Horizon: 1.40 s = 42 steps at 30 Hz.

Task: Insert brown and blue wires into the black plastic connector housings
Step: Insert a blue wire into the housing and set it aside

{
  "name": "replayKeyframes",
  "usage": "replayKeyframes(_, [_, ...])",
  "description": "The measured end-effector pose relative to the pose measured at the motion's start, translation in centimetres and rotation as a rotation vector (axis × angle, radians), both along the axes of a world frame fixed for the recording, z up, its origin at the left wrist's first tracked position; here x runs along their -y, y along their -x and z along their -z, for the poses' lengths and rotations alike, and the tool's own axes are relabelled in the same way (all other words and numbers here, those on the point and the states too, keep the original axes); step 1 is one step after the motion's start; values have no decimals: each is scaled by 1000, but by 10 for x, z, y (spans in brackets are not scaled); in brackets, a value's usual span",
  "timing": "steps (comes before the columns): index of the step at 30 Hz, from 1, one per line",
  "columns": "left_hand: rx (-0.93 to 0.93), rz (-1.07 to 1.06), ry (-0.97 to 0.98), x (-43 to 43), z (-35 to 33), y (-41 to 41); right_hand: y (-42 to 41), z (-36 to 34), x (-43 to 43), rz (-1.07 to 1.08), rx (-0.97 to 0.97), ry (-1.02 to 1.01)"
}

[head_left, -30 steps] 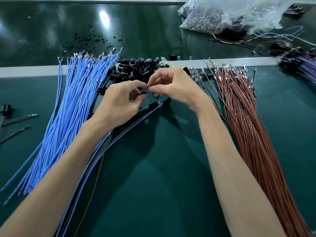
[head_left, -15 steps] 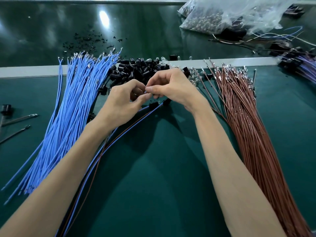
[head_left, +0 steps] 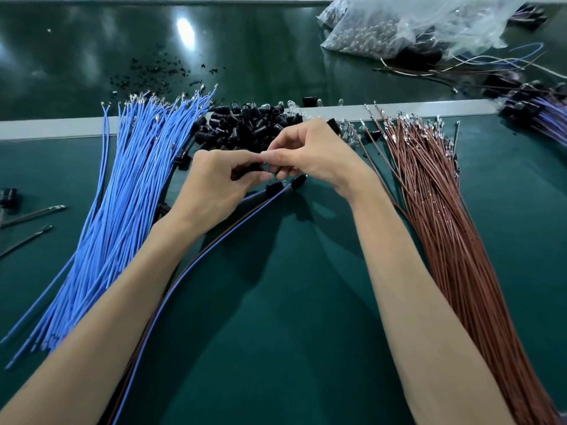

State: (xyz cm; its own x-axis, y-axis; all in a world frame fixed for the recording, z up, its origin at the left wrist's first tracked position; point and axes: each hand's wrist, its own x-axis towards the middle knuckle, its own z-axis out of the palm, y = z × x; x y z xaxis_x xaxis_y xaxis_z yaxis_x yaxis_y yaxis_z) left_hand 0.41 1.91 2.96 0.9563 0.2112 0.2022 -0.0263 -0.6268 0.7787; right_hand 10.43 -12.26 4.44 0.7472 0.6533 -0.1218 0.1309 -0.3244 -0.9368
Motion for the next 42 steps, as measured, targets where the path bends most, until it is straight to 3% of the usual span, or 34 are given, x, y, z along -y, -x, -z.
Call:
replayKeyframes(9, [-129,25,283,-7,-6,-1,-3,-3,8,-98,156,-72])
replayKeyframes(15, [-162,19,290,-5,-6,-1,-2,0,3,-54,287,-43])
replayKeyframes(30, [-96,-32,426,-1,2,-3,0,-2,6,-116,166,17])
replayKeyframes(33, [-100,-50,448,-1,5,-4,-15,-3,22,72,207,121])
replayKeyframes(37, [-93,-38,442,-1,8,-4,-36,2,48,482,416,544])
replayKeyframes(42, [-81,-18,386,1,9,-3,-36,7,51,518,389,650])
